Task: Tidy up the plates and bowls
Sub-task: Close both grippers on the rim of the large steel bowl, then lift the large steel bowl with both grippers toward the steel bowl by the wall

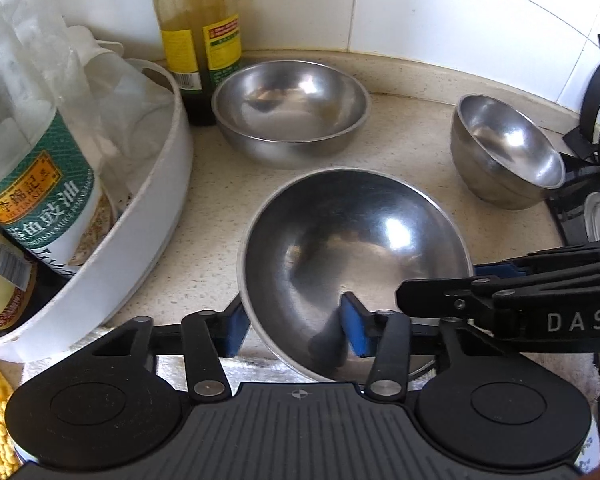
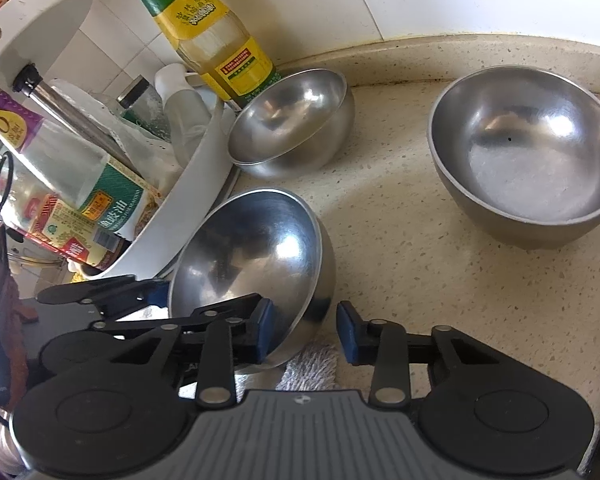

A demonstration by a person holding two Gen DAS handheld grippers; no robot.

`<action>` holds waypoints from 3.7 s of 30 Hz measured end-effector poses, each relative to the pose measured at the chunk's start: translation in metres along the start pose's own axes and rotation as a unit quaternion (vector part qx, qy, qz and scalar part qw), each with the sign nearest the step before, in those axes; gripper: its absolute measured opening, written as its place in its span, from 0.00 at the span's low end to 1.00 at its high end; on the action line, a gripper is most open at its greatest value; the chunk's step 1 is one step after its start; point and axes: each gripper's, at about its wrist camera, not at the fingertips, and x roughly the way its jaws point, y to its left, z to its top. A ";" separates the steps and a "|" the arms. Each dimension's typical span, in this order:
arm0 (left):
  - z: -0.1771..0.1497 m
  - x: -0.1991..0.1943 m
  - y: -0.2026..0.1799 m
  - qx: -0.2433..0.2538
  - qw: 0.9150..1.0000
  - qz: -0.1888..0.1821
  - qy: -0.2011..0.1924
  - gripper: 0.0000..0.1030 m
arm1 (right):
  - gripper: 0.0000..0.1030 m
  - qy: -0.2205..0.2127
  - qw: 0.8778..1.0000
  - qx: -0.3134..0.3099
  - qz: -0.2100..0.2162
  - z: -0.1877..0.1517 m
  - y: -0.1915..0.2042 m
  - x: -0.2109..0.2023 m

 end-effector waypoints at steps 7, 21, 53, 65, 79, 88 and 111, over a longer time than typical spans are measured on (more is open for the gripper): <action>-0.002 -0.002 -0.008 0.006 1.000 -0.005 0.005 0.54 | 0.34 -0.004 1.000 0.002 -0.005 -0.004 0.001 -0.006; -0.004 -0.006 -0.050 0.058 0.998 -0.034 0.000 0.56 | 0.34 -0.023 0.999 0.032 -0.029 -0.020 -0.021 -0.043; -0.002 -0.002 -0.101 0.132 0.989 -0.070 0.003 0.70 | 0.36 -0.043 0.994 0.082 -0.054 -0.041 -0.051 -0.075; 0.004 -0.017 -0.093 0.118 0.991 -0.058 -0.016 0.71 | 0.36 -0.058 0.994 0.082 -0.052 -0.039 -0.052 -0.093; 0.014 -0.034 -0.089 0.118 0.991 -0.032 -0.046 0.75 | 0.42 -0.079 0.993 0.060 -0.063 -0.026 -0.047 -0.112; 0.036 -0.032 -0.086 0.119 0.991 -0.022 -0.055 0.75 | 0.42 -0.089 0.992 0.036 -0.076 -0.006 -0.045 -0.115; 0.089 0.011 -0.113 0.149 0.987 -0.017 -0.050 0.77 | 0.46 -0.092 0.987 0.046 -0.120 0.047 -0.080 -0.100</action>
